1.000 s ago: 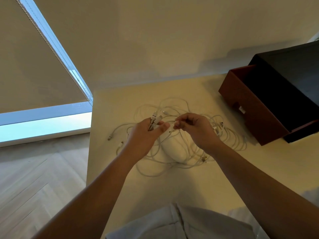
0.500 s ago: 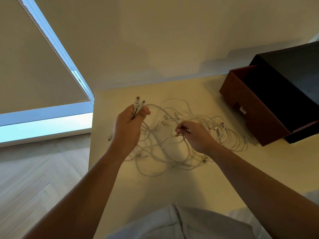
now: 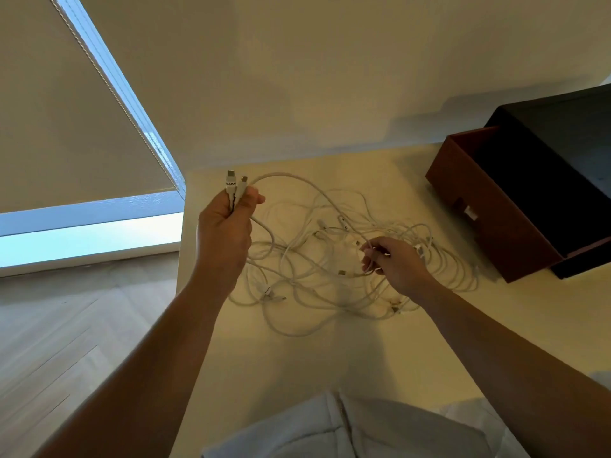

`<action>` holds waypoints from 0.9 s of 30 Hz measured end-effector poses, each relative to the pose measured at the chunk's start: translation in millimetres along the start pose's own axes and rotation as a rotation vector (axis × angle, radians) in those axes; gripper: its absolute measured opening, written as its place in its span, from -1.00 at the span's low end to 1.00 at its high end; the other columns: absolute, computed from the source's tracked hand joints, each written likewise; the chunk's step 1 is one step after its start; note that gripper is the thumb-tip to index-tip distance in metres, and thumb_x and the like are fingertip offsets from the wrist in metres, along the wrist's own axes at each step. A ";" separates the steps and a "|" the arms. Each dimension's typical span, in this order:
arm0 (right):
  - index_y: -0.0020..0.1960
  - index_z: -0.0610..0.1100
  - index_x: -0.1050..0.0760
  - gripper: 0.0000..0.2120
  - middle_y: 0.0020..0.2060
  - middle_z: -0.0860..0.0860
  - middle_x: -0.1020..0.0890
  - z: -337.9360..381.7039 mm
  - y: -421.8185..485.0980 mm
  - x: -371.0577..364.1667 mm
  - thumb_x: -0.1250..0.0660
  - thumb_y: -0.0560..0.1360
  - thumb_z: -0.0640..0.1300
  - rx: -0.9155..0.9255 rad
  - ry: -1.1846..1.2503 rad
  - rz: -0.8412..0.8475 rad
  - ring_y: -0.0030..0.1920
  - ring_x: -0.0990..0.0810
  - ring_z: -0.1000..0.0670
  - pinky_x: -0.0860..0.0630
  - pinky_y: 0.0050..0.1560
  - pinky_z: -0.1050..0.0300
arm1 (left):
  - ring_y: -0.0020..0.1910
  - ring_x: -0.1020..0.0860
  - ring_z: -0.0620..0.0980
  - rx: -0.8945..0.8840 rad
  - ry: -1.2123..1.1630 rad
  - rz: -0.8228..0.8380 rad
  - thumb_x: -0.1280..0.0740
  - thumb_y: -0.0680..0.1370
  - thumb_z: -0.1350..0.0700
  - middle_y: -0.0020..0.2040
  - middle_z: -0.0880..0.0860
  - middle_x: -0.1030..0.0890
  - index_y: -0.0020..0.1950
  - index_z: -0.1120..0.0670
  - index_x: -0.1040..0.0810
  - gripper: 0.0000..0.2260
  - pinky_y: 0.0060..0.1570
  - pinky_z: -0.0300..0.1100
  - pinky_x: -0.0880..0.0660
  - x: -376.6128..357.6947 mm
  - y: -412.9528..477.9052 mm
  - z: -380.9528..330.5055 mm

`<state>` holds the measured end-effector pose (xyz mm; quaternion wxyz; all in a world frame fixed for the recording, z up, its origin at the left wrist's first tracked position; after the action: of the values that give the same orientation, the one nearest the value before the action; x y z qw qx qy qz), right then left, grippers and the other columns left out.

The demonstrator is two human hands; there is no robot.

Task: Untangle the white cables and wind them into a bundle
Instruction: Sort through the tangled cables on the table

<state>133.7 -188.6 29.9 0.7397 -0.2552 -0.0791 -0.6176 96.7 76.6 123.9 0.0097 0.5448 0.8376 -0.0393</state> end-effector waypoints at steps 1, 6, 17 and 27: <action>-0.09 -0.11 -0.54 -0.82 -0.28 -0.09 -0.63 2.4 -1.0 1.7 -0.21 0.60 -0.29 -0.014 0.049 -0.008 -0.37 -0.60 0.11 -0.45 -0.36 0.31 | -0.53 -0.11 -0.13 0.007 0.009 0.005 -0.30 0.61 0.05 -0.52 -0.09 -0.17 -0.23 0.00 -0.58 -0.79 -0.49 -0.21 -0.04 -0.8 0.2 2.2; 0.03 -0.08 -0.52 -0.84 -0.28 -0.05 -0.60 15.9 -4.0 13.1 -0.16 0.63 -0.21 0.008 0.126 -0.089 -0.29 -0.64 0.01 -0.51 -0.36 0.18 | -0.51 -0.11 -0.09 0.030 0.088 0.043 -0.33 0.57 -0.02 -0.49 -0.05 -0.16 -0.24 -0.06 -0.63 -0.80 -0.46 -0.21 -0.05 -2.0 2.4 11.8; 0.16 -0.09 -0.53 -0.77 -0.42 -0.02 -0.41 31.8 -1.9 47.1 -0.12 0.65 -0.18 0.173 0.122 -0.221 -0.49 -0.45 0.12 -0.51 -0.38 0.20 | -0.44 -0.26 0.00 0.004 0.229 0.089 -0.36 0.45 -0.12 -0.45 -0.10 -0.38 0.03 -0.19 -0.57 -0.83 -0.41 -0.13 -0.25 -4.0 9.7 23.9; -0.07 0.03 -0.54 -0.84 -0.48 0.06 -0.42 62.6 -13.1 38.2 -0.23 0.61 -0.15 0.238 0.036 -0.082 -0.43 -0.36 -0.01 -0.35 -0.46 0.09 | -0.55 -0.17 -0.12 -0.001 0.271 0.232 -0.36 0.56 0.09 -0.52 -0.13 -0.27 0.05 -0.07 -0.60 -0.89 -0.49 -0.25 -0.14 -31.4 2.1 22.0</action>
<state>142.2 -193.6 103.7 0.7402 -0.1511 -0.1490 -0.6381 110.9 47.1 103.7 -0.0982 0.6382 0.7627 0.0363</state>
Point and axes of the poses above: each hand's wrist, its own y-axis towards the middle knuckle, its own x-axis out of the back of the hand, z = x × y, the point moved 4 cm from there along y, towards the middle knuckle
